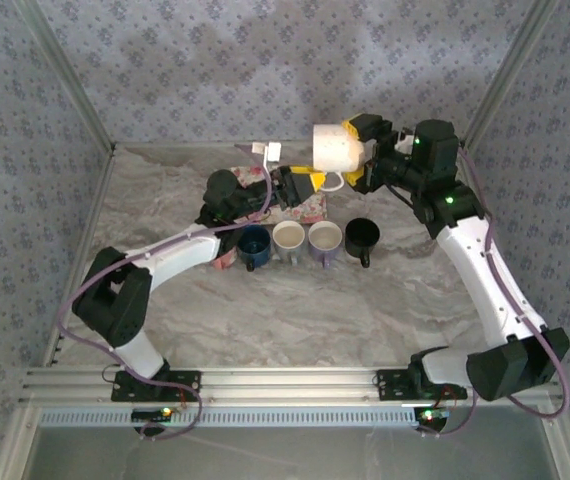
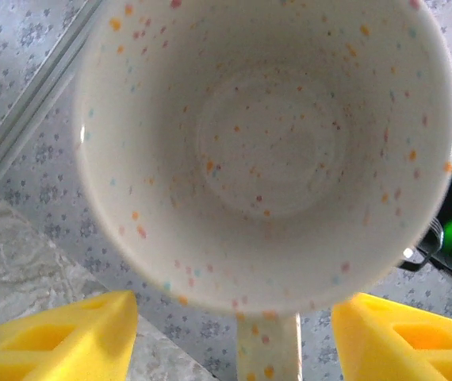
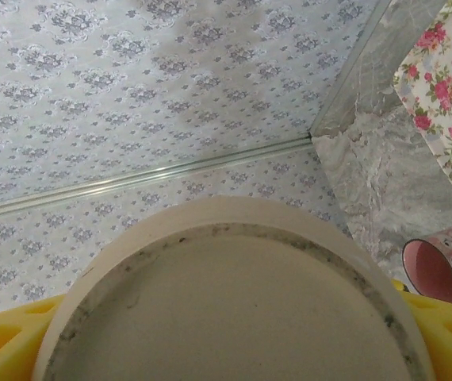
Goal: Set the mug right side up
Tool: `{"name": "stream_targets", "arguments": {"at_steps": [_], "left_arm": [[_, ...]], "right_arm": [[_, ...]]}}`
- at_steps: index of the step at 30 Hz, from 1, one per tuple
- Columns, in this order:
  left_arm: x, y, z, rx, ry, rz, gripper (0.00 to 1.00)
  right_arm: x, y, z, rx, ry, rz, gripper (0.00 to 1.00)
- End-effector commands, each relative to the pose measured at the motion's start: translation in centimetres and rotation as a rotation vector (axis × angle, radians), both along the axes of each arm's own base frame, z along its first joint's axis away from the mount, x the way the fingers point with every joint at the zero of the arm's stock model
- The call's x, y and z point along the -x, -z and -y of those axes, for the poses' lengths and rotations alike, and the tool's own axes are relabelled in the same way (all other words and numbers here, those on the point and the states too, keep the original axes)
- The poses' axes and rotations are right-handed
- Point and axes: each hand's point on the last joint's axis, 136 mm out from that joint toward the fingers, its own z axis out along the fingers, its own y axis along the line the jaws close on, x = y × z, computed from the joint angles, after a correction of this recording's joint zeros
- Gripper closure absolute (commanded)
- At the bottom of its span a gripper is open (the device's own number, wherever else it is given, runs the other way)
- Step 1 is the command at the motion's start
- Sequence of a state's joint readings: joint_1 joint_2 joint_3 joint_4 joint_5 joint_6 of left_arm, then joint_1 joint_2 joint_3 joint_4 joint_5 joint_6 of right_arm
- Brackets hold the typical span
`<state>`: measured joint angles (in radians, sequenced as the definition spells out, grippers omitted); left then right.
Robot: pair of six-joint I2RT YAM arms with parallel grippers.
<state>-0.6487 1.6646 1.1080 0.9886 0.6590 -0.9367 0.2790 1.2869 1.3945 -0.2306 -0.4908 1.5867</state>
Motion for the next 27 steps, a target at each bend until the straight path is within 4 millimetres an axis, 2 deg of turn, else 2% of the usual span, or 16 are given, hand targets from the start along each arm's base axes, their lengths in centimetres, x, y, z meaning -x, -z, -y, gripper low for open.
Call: {"name": "stream_targets", "arguments": {"at_steps": [1,6,11,18,21,23,27], "left_arm": [[0.9,-2.0,0.6,0.063,0.045,0.065,0.37],[1.4,-2.2,1.7,0.08,0.092,0.067,0.44],[0.9,-2.5,1.7,0.125,0.082,0.054,0.56],[0.8,-3.5,1.6,0.181,0.096,0.055,0.86],[0.9,-3.9,1.5,0.184,0.1,0.06,0.95],[1.0,-4.1,1.4,0.181,0.104,0.064,1.0],[1.3,-4.7,0.8,0.17,0.089,0.07,1.0]], "right_arm": [[1.0,-3.7,-0.3,-0.059,-0.016,0.114,0.72],[0.8,-3.5,-0.4,-0.063,-0.013,0.11,0.72],[0.7,-3.4,-0.4,-0.065,-0.012,0.106,0.72],[0.7,-3.1,-0.2,-0.067,-0.008,0.106,0.72],[0.7,-3.1,-0.3,-0.065,-0.016,0.112,0.71],[0.8,-3.2,-0.4,-0.054,-0.031,0.128,0.66],[1.4,-2.9,-0.3,-0.008,-0.056,0.15,0.4]]}}
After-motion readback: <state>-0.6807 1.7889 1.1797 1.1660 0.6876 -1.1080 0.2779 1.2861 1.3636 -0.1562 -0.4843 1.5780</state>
